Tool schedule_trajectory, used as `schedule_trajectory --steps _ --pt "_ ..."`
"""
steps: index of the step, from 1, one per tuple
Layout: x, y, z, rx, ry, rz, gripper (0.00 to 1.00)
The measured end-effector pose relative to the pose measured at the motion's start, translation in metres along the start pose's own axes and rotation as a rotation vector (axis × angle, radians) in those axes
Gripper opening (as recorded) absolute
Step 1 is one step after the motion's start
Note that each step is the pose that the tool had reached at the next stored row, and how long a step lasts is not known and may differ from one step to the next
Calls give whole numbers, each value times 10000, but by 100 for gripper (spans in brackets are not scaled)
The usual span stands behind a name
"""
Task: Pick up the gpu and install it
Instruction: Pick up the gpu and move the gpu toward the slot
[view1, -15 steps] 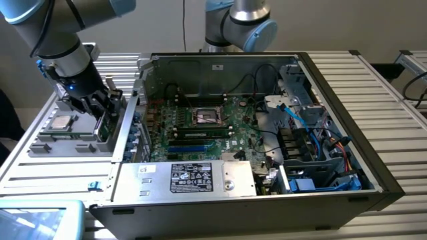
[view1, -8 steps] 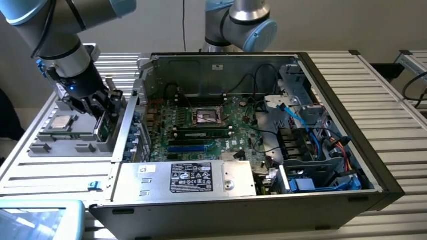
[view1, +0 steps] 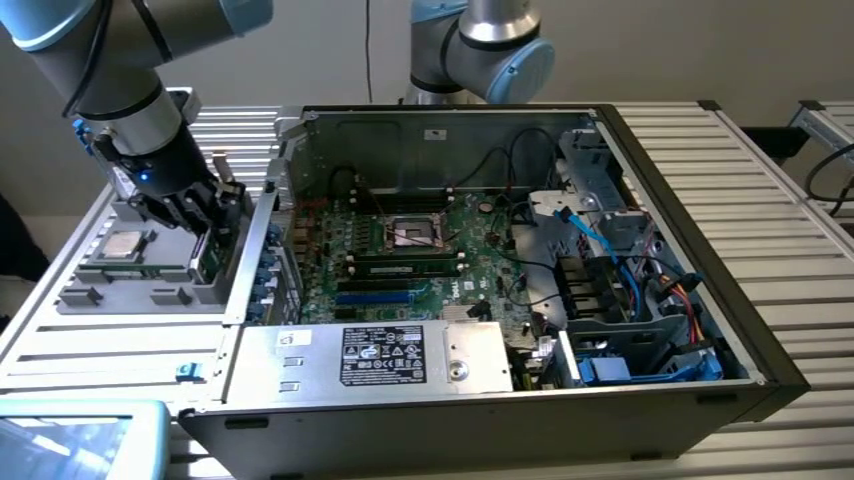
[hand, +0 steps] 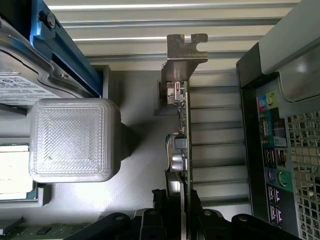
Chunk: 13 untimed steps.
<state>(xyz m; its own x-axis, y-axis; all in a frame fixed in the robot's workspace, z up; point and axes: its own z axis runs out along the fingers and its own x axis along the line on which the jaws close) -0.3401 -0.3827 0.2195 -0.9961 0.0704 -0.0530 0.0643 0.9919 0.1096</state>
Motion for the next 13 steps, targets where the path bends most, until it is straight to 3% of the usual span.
schedule_trajectory --steps 5,9,11,13 --pt "4 0 0 -19 9 1 29" --pt "9 5 -57 -178 39 15 29" --pt "10 9 -105 -231 48 18 29" --pt "9 15 -169 -246 60 21 29"
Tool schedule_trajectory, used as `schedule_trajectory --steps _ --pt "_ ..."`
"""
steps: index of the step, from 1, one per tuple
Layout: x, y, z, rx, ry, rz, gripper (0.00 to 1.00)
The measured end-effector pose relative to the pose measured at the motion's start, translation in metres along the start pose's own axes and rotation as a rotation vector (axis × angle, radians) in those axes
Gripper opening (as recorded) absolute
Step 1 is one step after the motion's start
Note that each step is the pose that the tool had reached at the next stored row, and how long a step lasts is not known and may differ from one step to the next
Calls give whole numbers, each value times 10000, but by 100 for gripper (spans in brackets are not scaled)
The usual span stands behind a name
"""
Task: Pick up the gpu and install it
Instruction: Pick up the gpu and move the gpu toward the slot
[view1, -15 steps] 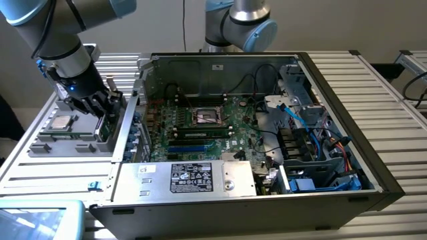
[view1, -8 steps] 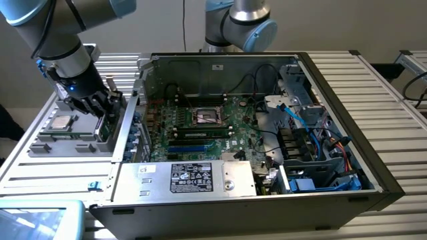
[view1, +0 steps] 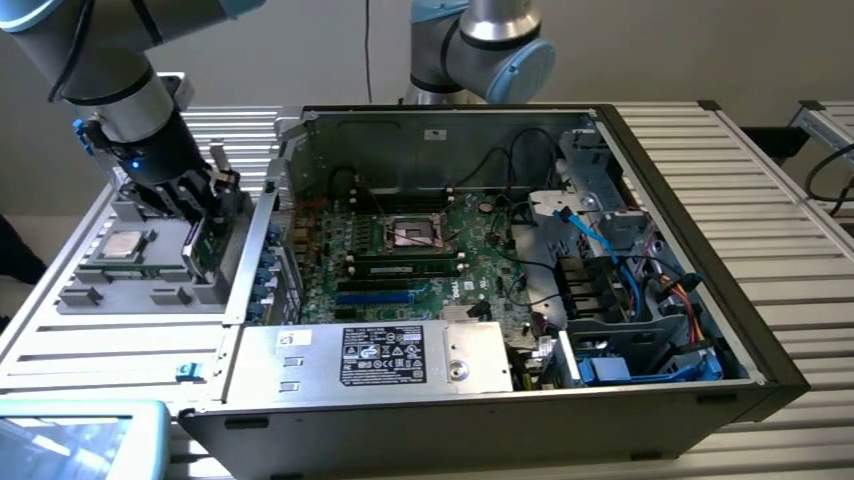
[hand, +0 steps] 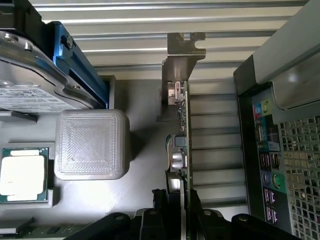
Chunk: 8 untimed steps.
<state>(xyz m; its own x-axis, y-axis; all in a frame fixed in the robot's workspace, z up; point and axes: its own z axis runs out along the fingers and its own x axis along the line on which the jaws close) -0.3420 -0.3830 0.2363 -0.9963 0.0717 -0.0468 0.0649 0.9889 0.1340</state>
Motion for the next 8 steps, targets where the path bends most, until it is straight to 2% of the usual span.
schedule_trajectory --steps 2,6,8 --pt "1 7 -55 0 23 2 29" --pt "3 11 -88 0 71 8 29" --pt "10 16 -130 5 123 15 29"
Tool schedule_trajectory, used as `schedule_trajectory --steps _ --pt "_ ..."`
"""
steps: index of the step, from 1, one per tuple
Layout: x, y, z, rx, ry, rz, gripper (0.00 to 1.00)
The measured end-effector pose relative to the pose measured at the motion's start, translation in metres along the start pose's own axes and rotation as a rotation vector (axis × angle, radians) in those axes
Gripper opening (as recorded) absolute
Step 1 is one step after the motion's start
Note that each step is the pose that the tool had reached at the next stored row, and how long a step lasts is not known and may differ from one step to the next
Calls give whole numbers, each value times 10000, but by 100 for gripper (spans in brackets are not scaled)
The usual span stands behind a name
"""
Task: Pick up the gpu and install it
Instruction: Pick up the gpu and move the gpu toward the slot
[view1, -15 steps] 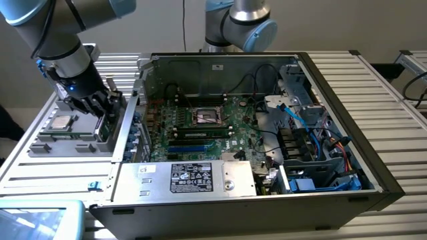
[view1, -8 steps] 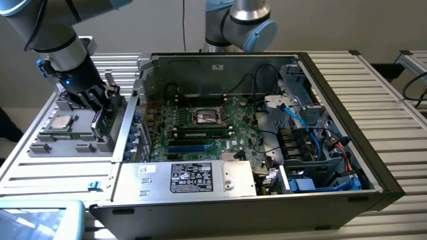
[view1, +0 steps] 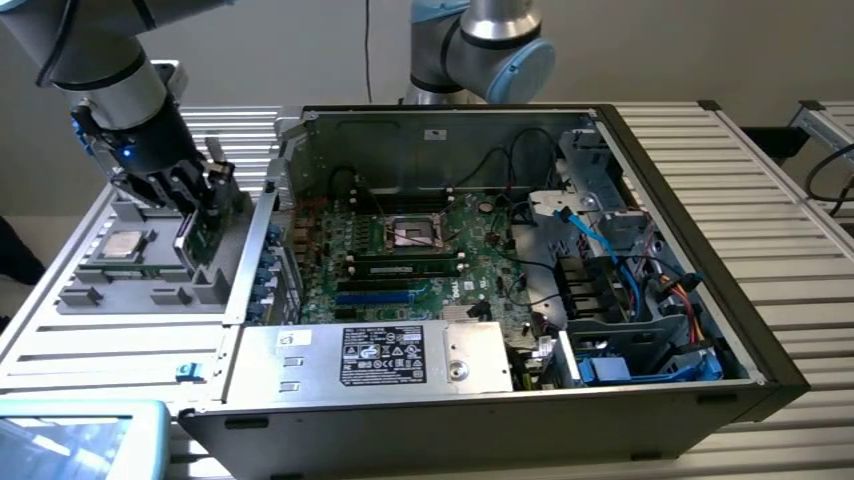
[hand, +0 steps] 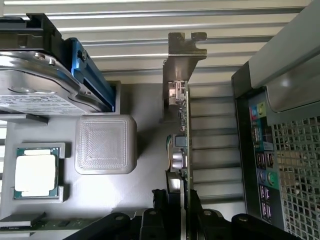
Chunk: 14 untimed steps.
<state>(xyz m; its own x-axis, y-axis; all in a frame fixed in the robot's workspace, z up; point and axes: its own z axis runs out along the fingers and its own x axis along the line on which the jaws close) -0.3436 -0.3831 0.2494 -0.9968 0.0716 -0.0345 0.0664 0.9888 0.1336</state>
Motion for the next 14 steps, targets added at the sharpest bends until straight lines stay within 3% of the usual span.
schedule_trajectory --steps 6,14 --pt "16 13 -122 12 159 22 29" --pt "15 34 -388 16 202 29 29"
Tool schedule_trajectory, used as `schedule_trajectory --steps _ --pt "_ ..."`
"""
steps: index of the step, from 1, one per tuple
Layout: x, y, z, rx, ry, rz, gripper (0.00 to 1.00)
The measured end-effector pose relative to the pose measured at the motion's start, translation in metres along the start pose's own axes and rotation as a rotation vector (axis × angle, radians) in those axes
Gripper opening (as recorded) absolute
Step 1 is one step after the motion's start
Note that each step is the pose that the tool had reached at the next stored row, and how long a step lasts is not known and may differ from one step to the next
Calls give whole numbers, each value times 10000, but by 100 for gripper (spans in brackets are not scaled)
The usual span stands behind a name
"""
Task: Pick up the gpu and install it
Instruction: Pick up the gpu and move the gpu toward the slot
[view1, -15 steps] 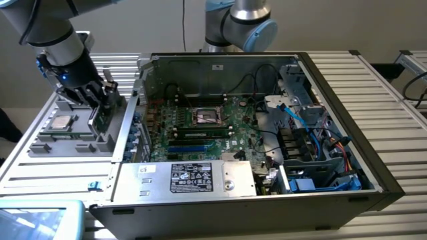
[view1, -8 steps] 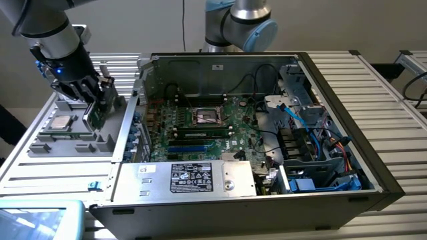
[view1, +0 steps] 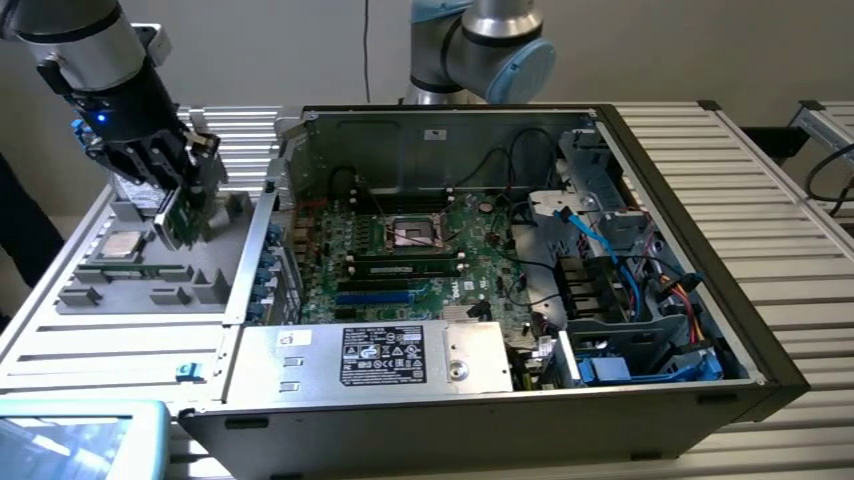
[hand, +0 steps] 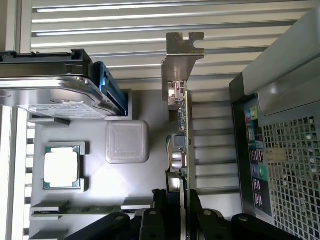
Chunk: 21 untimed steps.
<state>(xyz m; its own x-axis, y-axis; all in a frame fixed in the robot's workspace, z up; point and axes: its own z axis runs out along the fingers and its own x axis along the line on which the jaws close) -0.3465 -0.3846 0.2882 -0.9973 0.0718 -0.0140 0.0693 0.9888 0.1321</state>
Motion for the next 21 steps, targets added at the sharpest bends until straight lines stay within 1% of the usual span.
schedule_trajectory --steps 8,13,17,21 --pt "-1 29 -284 3 42 4 29" --pt "-8 38 -511 4 73 9 29" --pt "-50 17 -696 11 149 19 29" --pt "-149 -19 -882 15 220 28 29"
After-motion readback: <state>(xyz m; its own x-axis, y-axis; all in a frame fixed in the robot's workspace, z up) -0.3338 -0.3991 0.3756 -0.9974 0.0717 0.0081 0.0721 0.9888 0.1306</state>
